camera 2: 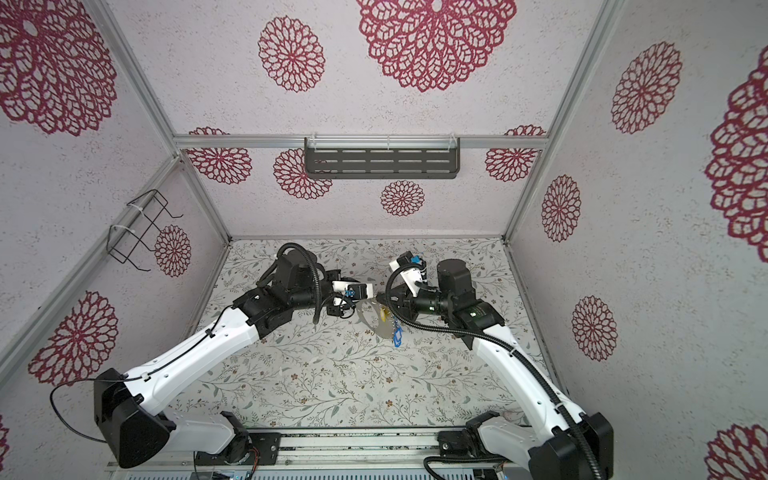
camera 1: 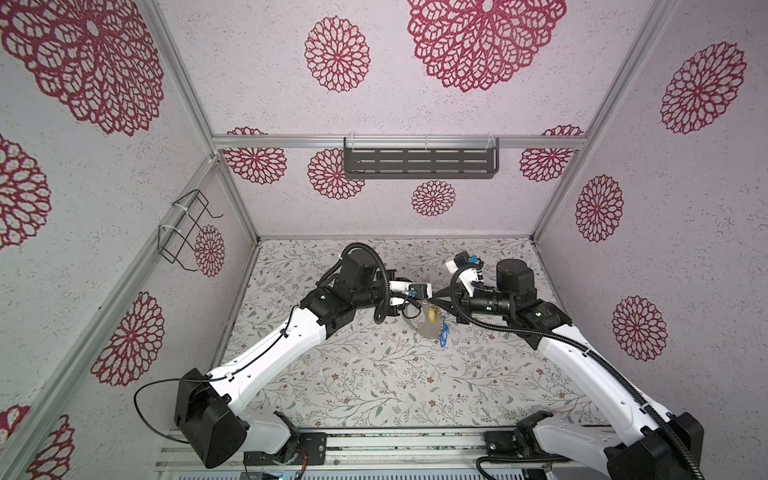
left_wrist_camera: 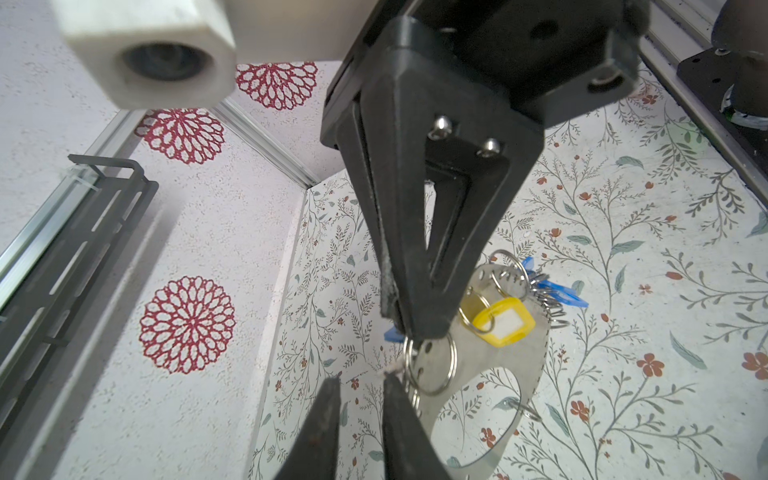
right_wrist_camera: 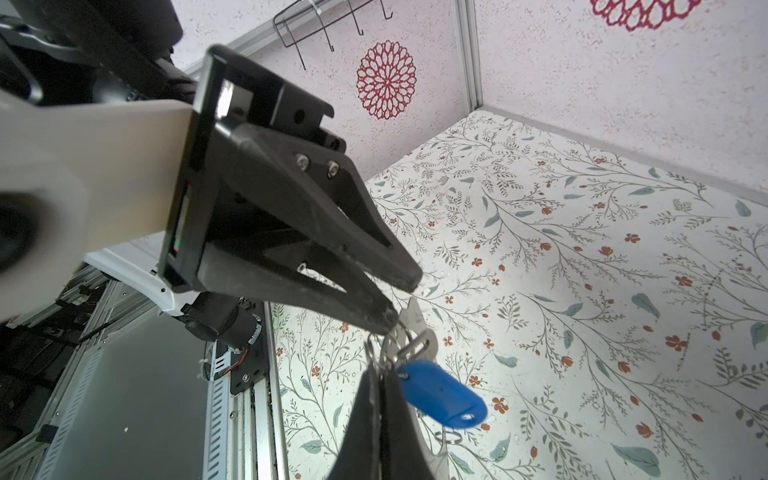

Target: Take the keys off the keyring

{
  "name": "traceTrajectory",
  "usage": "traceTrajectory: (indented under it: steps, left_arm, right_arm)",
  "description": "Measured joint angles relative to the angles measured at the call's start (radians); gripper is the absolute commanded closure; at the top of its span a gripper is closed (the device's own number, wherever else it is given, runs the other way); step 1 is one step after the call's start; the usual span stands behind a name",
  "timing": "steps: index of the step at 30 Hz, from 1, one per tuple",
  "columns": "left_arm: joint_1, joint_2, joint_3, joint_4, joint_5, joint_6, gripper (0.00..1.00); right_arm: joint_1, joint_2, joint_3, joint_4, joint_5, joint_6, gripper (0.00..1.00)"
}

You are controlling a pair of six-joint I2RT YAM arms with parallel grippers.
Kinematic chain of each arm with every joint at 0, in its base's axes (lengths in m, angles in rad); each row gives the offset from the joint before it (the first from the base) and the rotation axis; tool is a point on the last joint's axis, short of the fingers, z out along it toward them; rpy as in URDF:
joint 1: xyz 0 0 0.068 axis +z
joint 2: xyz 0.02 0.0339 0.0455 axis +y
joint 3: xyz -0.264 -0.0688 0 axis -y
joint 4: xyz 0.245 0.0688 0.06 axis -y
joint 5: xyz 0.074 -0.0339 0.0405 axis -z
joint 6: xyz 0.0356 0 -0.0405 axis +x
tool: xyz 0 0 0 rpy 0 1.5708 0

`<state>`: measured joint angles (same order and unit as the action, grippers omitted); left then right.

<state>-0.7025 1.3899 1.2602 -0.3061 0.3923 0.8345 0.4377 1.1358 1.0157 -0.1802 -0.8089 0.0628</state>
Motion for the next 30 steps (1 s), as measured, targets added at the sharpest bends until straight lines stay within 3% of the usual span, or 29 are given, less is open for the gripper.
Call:
traceTrajectory:
  steps: [9,14,19,30]
  left_arm:
    - [0.000,-0.005,0.000,-0.020,-0.018,0.011,0.70]
    - [0.002,-0.031,-0.011,-0.032,-0.063,0.035,0.59]
    - [0.044,-0.060,-0.043,-0.016,-0.071,0.001,0.55]
    - [0.091,0.002,-0.259,0.275,0.029,-0.179,0.49]
  right_arm:
    - [0.000,0.000,0.000,-0.006,0.000,-0.001,1.00]
    - [0.001,0.000,0.002,-0.008,-0.001,-0.002,1.00]
    - [0.005,0.000,0.002,-0.008,-0.018,0.000,1.00]
    - [0.026,0.002,-0.003,-0.025,-0.053,0.001,1.00]
